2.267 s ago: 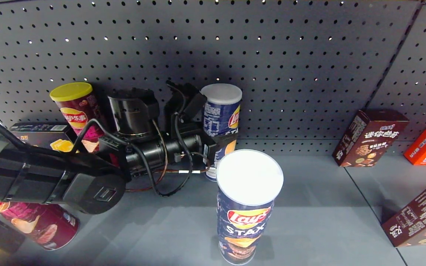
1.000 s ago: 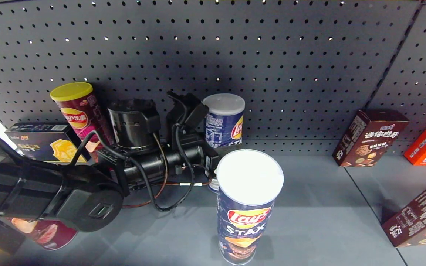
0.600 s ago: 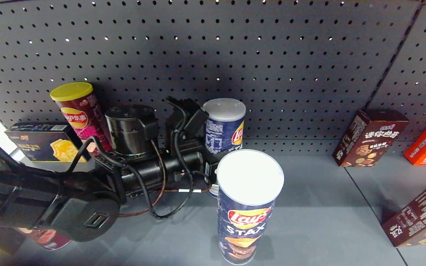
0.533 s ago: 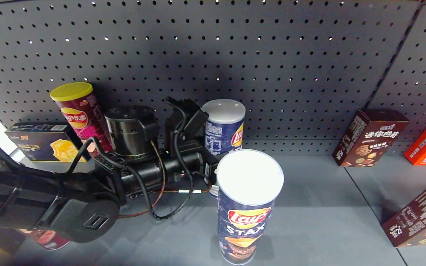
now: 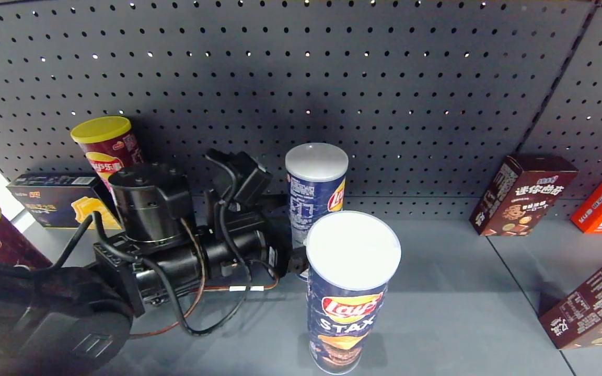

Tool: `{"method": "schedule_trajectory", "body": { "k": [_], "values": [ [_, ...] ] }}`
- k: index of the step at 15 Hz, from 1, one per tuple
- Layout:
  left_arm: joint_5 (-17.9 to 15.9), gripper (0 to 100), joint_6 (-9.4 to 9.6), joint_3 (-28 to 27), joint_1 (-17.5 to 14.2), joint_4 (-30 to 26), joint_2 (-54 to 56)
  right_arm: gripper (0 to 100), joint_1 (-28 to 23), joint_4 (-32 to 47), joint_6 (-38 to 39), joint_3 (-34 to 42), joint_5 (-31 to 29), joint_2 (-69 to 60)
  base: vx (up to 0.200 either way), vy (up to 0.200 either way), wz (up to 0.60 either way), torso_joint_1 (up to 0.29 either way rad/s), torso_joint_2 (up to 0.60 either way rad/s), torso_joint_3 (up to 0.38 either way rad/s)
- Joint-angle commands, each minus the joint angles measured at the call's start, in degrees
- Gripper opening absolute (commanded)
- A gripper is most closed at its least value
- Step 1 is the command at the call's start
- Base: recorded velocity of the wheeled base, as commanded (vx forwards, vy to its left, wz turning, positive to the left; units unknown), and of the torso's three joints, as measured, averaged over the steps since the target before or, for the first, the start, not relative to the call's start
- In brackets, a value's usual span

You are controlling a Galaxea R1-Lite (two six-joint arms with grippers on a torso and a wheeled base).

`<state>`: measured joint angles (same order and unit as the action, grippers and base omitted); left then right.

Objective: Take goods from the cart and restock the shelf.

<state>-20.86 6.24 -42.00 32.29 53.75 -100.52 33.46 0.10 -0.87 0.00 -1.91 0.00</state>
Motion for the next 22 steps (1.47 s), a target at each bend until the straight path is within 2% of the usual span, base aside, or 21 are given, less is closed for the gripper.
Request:
{"method": "schedule_trajectory", "body": {
  "k": [1,4,6,8,9,11,14,22],
  "values": [
    [1.61,100,0.0,2.97,-0.39,0.04,3.49,100,0.02,-0.01,-0.01,0.0,-0.02,0.0,0.0,0.0,0.0,0.0,0.0,0.0],
    [8.11,100,0.09,5.96,-0.21,-0.05,4.9,100,0.02,-0.01,-0.01,0.0,-0.02,0.0,0.0,0.0,0.0,0.0,0.0,0.0],
    [10.57,100,0.09,5.61,0.14,-0.05,4.81,100,0.02,-0.01,-0.01,0.0,-0.02,0.0,0.0,0.0,0.0,0.0,0.0,0.0],
    [11.63,100,0.35,5.26,0.14,-0.05,4.63,100,0.02,-0.01,-0.01,0.0,-0.02,0.0,0.0,0.0,0.0,0.0,0.0,0.0],
    [13.91,100,0.88,5.08,0.05,-0.49,4.46,100,0.02,-0.01,-0.01,0.0,-0.02,0.0,0.0,0.0,0.0,0.0,0.0,0.0],
    [14.27,100,0.97,5.26,-0.12,-0.57,4.11,100,0.02,-0.01,-0.01,0.0,-0.02,0.0,0.0,0.0,0.0,0.0,0.0,0.0],
    [14.44,100,2.28,5.79,-0.65,-0.49,4.2,100,0.02,-0.01,-0.01,0.0,-0.02,0.0,0.0,0.0,0.0,0.0,0.0,0.0],
    [17.69,100,2.28,5.61,-3.29,-0.66,4.02,100,0.02,-0.01,-0.01,0.0,-0.02,0.0,0.0,0.0,0.0,0.0,0.0,0.0]
  ]
}}
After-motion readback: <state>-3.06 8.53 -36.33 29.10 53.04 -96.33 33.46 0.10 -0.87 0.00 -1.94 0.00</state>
